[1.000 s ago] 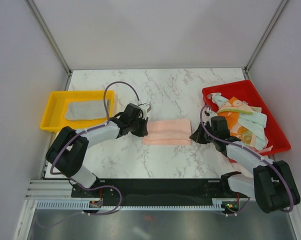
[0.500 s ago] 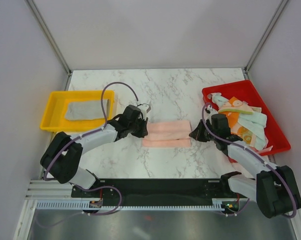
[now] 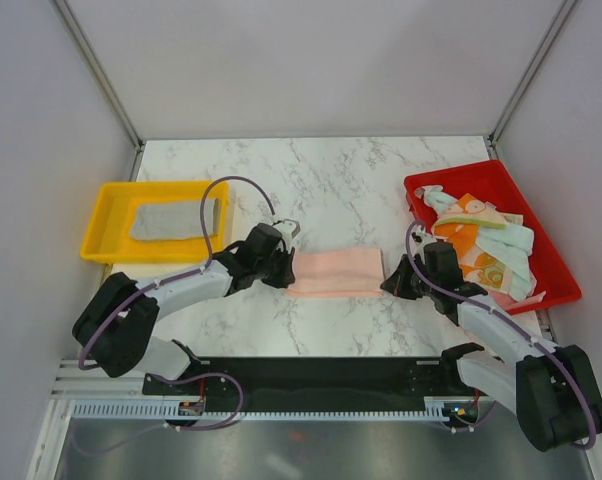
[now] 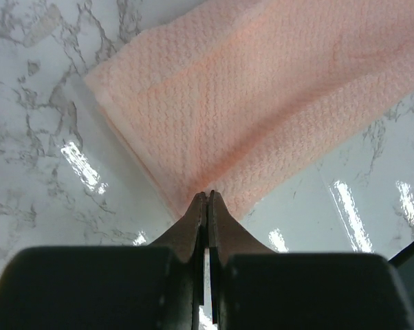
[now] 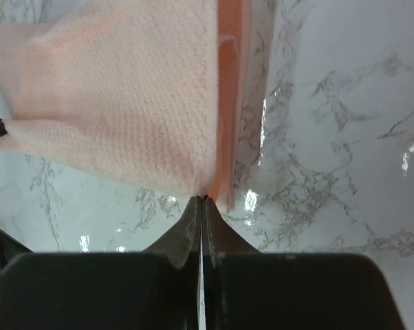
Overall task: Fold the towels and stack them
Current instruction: Fold the towel
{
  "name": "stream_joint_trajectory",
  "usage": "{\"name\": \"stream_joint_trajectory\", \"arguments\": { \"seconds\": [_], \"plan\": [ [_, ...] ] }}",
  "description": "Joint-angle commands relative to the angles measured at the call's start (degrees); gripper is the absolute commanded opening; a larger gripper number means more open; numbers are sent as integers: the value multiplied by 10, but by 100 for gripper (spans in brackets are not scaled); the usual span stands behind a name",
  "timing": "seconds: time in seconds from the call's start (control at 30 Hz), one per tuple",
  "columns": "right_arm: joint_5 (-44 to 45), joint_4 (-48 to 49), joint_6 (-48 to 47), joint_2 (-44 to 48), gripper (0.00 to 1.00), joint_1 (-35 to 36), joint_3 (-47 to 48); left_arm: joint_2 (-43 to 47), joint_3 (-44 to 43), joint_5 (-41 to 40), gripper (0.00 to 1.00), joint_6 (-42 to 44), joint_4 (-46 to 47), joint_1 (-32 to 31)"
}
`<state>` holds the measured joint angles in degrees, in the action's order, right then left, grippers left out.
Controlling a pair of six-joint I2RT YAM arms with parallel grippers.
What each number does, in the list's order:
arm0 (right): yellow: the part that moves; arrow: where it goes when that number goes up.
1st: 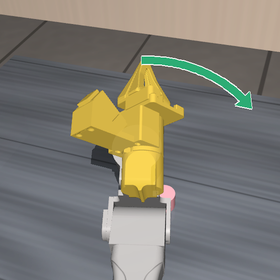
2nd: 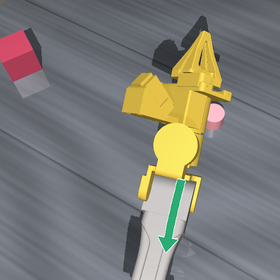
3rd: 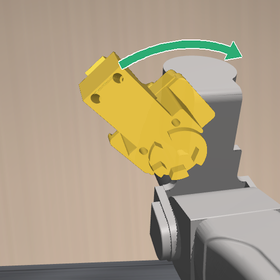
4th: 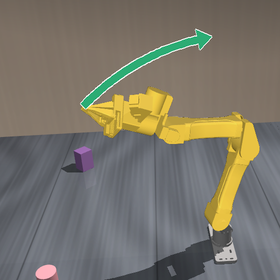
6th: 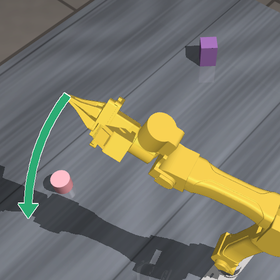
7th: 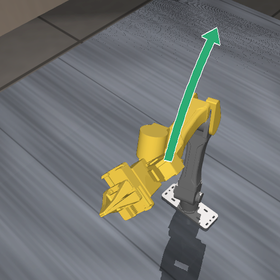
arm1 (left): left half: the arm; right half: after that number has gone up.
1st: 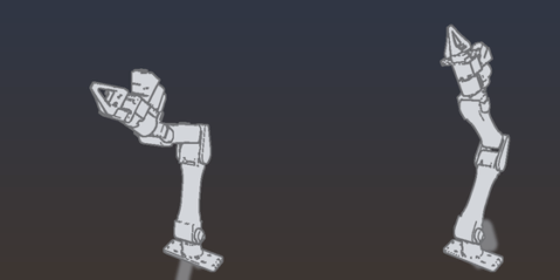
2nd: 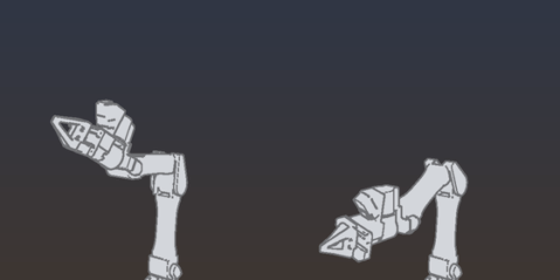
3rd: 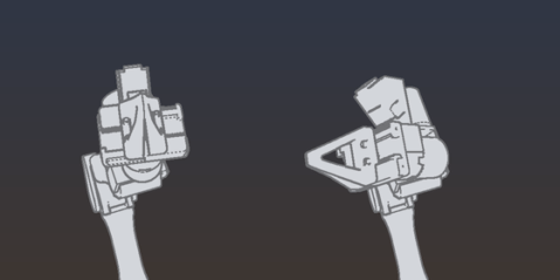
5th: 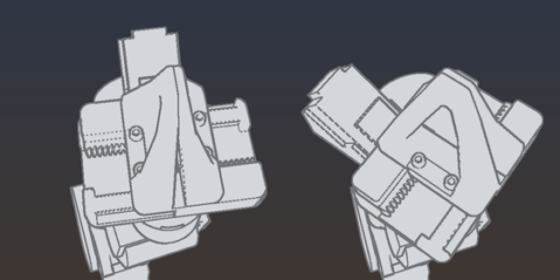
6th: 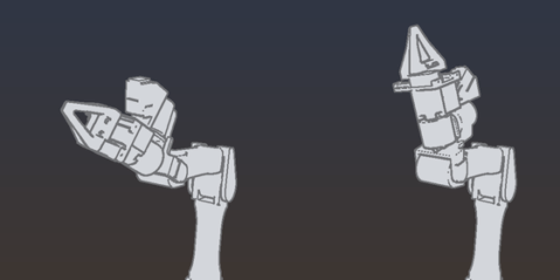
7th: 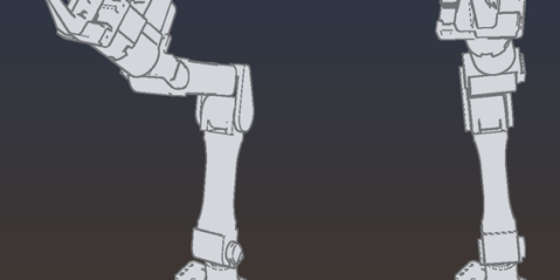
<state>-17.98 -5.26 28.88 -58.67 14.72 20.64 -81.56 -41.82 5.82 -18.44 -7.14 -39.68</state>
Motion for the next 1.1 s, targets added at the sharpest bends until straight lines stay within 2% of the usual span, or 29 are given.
{"name": "stream_joint_trajectory", "arguments": {
  "seconds": [0.0, 0.07, 0.1, 0.13, 0.17, 0.2, 0.27, 0.33, 0.43, 0.53, 0.63, 0.67, 0.7, 0.8, 0.9, 0.97, 1.07],
  "plan": [
    [-5, 27, 25, -2, 0, 7, -10, 0, 18, -25, 2, -30, 29, -12],
    [-4, 25, 32, 2, 1, 10, -19, 0, 21, -25, 2, -33, 30, -13],
    [-5, 21, 36, 5, 5, 11, -21, 1, 23, -27, 4, -33, 30, -14],
    [-7, 5, 42, 14, 11, 10, -21, 3, 26, -27, 16, -34, 29, -16],
    [-5, -7, 43, 22, 23, 10, -14, 6, 29, -29, 28, -34, 24, -17],
    [2, -22, 43, 39, 29, 10, -8, 18, 27, -37, 45, -39, 18, -17],
    [25, -85, 36, 52, 38, 10, 28, 36, 22, -56, 54, -46, -3, -19],
    [44, -156, 27, 51, 40, 10, 63, 64, 1, -79, 61, -53, -21, -19],
    [30, -176, 23, 28, 37, 10, 115, 83, -53, -110, 64, -61, -60, -19],
    [5, -144, 32, -9, 29, 14, 146, 58, -101, -61, 60, -74, -63, -18],
    [-21, -110, 36, -56, 22, 14, 157, 24, -117, -15, 50, -99, -53, -18],
    [-23, -101, 38, -64, 22, 14, 148, 1, -115, -7, 47, -106, -49, -19],
    [-26, -91, 47, -78, 22, 14, 139, -7, -106, 3, 39, -114, -44, -19],
    [-28, -32, 57, -92, 26, 13, 83, -27, -67, 42, 31, -130, -13, -22],
    [-11, -8, 50, -102, 31, 14, 41, -33, -26, 40, 29, -140, 11, -22],
    [-5, -6, 44, -108, 32, 14, 38, -40, -17, 10, 28, -143, 1, -22],
    [-5, -18, 35, -105, 33, 14, 56, -54, -46, -39, 29, -143, -43, -19]
  ]
}}
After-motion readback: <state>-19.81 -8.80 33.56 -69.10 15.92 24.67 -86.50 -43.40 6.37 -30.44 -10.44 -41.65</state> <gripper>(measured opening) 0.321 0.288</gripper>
